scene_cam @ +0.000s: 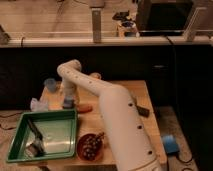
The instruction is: Place sponge in tray
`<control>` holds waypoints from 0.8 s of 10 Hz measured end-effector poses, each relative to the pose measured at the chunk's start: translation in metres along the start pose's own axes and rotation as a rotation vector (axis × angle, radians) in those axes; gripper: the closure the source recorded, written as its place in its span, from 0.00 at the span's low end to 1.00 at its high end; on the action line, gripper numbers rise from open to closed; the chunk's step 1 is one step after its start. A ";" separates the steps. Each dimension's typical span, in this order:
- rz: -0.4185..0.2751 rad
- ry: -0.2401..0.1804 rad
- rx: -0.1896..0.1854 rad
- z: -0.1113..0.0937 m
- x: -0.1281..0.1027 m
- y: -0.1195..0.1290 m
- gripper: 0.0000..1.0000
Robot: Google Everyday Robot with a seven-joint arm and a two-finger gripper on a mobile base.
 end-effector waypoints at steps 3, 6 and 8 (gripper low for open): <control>-0.031 0.011 -0.014 0.016 -0.002 -0.001 0.20; -0.047 0.006 -0.037 0.034 -0.004 -0.001 0.42; -0.051 0.004 -0.045 0.034 -0.005 0.000 0.61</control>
